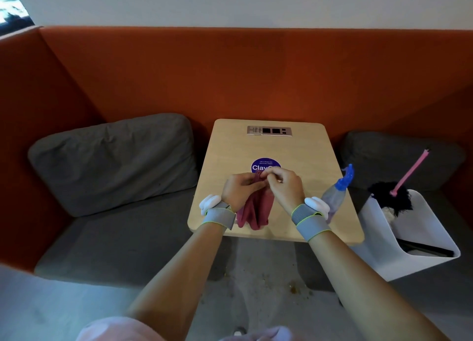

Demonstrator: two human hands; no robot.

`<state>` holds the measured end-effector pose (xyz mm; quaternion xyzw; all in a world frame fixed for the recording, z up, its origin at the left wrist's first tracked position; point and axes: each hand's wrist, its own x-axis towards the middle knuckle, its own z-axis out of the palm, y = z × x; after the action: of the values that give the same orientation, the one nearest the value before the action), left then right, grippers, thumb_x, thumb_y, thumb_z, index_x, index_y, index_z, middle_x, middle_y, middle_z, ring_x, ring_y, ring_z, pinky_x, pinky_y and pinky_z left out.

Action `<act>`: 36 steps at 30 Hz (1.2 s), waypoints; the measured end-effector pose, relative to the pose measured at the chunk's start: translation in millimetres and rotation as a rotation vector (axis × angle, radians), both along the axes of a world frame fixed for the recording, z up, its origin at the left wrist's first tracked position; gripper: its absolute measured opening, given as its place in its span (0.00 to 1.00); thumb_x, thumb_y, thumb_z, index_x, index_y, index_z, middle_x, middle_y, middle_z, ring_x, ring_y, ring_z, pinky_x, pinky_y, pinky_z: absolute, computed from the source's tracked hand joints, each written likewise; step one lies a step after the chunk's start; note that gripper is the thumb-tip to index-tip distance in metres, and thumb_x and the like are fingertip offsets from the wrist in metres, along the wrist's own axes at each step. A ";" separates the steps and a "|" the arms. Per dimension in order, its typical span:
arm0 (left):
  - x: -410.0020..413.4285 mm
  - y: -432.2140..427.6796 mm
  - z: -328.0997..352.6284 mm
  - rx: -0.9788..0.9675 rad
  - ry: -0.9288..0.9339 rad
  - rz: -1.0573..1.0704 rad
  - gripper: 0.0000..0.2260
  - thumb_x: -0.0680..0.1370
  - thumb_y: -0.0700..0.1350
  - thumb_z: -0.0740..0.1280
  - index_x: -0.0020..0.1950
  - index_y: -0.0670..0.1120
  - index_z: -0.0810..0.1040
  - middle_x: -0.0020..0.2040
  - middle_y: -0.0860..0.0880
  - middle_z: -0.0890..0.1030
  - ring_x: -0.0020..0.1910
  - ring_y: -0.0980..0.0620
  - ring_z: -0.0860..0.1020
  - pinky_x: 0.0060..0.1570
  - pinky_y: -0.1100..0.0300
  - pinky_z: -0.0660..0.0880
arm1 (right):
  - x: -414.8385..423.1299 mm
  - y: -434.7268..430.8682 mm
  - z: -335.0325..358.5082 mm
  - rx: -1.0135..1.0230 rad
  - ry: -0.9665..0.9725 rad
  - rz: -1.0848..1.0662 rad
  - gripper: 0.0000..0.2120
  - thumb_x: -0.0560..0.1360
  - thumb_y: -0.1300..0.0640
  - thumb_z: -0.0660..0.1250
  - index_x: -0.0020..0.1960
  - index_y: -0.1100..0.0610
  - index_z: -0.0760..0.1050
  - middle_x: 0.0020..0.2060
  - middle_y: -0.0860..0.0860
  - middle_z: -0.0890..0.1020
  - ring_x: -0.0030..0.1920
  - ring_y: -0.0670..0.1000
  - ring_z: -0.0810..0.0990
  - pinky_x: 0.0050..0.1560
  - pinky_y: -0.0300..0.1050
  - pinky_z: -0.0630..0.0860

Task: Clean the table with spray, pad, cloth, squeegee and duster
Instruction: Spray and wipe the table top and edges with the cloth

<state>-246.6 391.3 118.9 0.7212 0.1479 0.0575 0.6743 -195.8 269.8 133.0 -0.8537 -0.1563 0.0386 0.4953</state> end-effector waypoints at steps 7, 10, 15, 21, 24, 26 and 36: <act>-4.8 4.7 18.3 -0.192 0.027 0.052 0.04 0.75 0.37 0.68 0.46 0.43 0.83 0.33 0.54 0.81 0.33 0.60 0.78 0.36 0.67 0.73 | 23.3 -24.6 -30.6 -0.308 0.049 0.124 0.28 0.68 0.70 0.63 0.65 0.52 0.74 0.63 0.56 0.68 0.62 0.59 0.70 0.62 0.44 0.66; -5.0 10.6 26.2 -0.284 0.029 0.115 0.07 0.67 0.41 0.67 0.32 0.50 0.82 0.28 0.55 0.76 0.31 0.58 0.74 0.34 0.63 0.66 | 30.1 -30.8 -40.5 -0.389 0.110 0.258 0.18 0.69 0.61 0.71 0.57 0.49 0.76 0.65 0.56 0.69 0.67 0.56 0.67 0.67 0.47 0.63; -3.3 9.7 32.6 -0.229 -0.008 0.096 0.08 0.71 0.39 0.64 0.33 0.48 0.75 0.24 0.56 0.71 0.25 0.60 0.70 0.27 0.67 0.64 | 30.2 -35.0 -34.2 -0.315 0.138 0.382 0.14 0.70 0.61 0.72 0.34 0.52 0.68 0.36 0.46 0.76 0.44 0.50 0.75 0.49 0.46 0.69; -5.2 21.1 26.8 -0.152 -0.070 0.339 0.12 0.77 0.38 0.60 0.34 0.45 0.72 0.24 0.57 0.68 0.24 0.60 0.67 0.25 0.69 0.64 | 28.2 -45.4 -33.6 -0.063 0.166 0.371 0.14 0.71 0.64 0.73 0.40 0.52 0.69 0.37 0.51 0.74 0.38 0.49 0.72 0.42 0.44 0.72; -5.6 33.7 20.9 -0.099 -0.054 0.360 0.10 0.76 0.41 0.62 0.35 0.47 0.76 0.26 0.56 0.71 0.28 0.59 0.69 0.30 0.66 0.66 | 30.2 -46.4 -31.1 0.158 0.140 0.195 0.14 0.71 0.67 0.73 0.47 0.52 0.73 0.38 0.54 0.76 0.41 0.50 0.77 0.48 0.46 0.76; -4.4 38.1 15.6 -0.050 -0.056 0.375 0.08 0.74 0.42 0.62 0.37 0.48 0.79 0.31 0.53 0.73 0.33 0.56 0.70 0.37 0.61 0.67 | 34.5 -47.2 -32.0 0.194 0.168 0.066 0.13 0.72 0.67 0.73 0.47 0.50 0.77 0.37 0.50 0.79 0.42 0.51 0.78 0.51 0.52 0.78; -3.0 26.6 -0.2 -0.054 -0.027 0.344 0.12 0.76 0.37 0.62 0.38 0.48 0.81 0.29 0.58 0.77 0.35 0.55 0.72 0.44 0.56 0.70 | 33.2 -51.2 -35.7 0.041 -0.015 -0.099 0.05 0.74 0.62 0.71 0.49 0.60 0.83 0.44 0.51 0.83 0.46 0.48 0.78 0.50 0.35 0.70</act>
<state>-249.5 417.9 118.7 0.6659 0.2617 0.1777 0.6756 -162.5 218.6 97.2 -0.8503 -0.1181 0.0045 0.5128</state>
